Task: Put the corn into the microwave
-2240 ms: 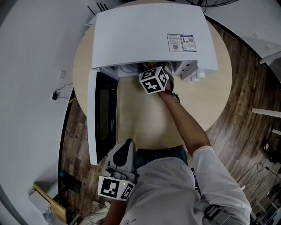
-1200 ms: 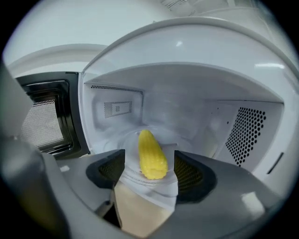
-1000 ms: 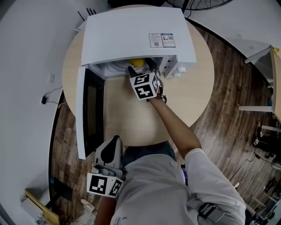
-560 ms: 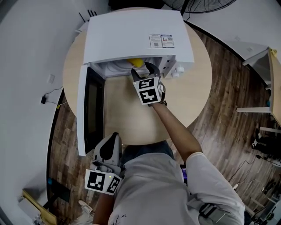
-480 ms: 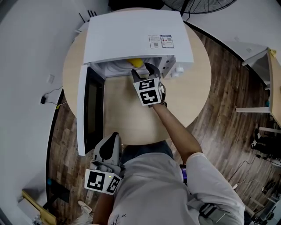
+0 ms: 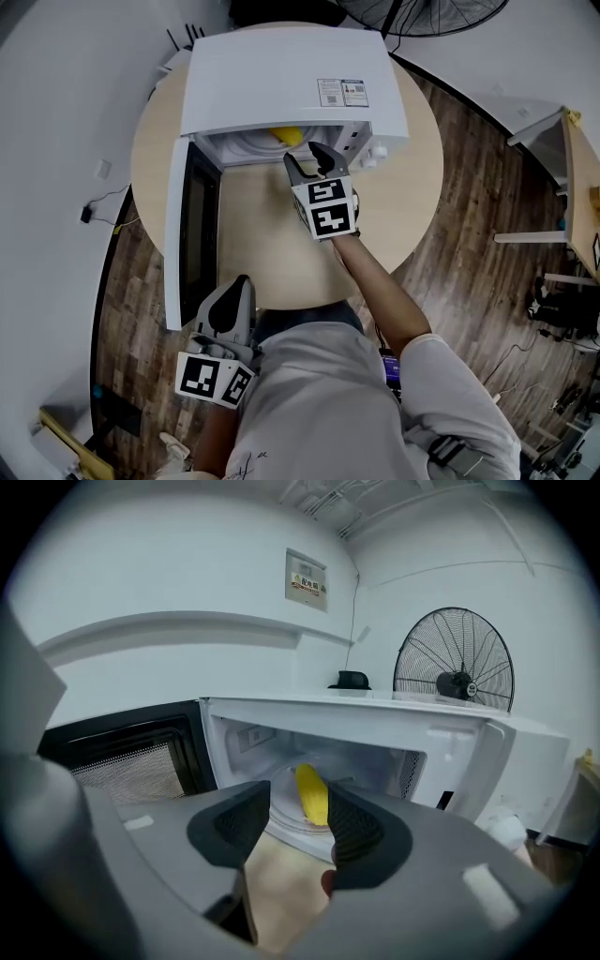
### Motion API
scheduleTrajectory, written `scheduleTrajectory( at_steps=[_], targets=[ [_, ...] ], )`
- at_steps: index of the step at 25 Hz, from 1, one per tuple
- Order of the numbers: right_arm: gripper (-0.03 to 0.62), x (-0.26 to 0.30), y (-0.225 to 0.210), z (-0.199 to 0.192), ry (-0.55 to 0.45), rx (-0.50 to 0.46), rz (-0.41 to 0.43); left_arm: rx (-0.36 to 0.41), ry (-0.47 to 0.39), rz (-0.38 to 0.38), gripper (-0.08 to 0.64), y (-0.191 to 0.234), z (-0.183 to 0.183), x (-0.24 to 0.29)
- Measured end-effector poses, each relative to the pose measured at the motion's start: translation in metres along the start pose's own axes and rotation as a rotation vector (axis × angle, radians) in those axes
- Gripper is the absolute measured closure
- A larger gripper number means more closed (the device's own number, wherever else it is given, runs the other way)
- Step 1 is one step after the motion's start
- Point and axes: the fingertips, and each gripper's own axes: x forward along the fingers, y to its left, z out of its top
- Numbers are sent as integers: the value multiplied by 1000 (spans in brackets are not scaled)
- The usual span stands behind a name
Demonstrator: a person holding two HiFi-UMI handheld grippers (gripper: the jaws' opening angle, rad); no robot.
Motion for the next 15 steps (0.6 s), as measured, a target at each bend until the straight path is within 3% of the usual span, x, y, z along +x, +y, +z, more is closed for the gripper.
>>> scheduleTrajectory(
  at_steps=[15],
  targets=[
    [430, -56, 13, 12, -38, 50, 15, -14, -21, -49, 565, 2, 7, 2]
  ],
)
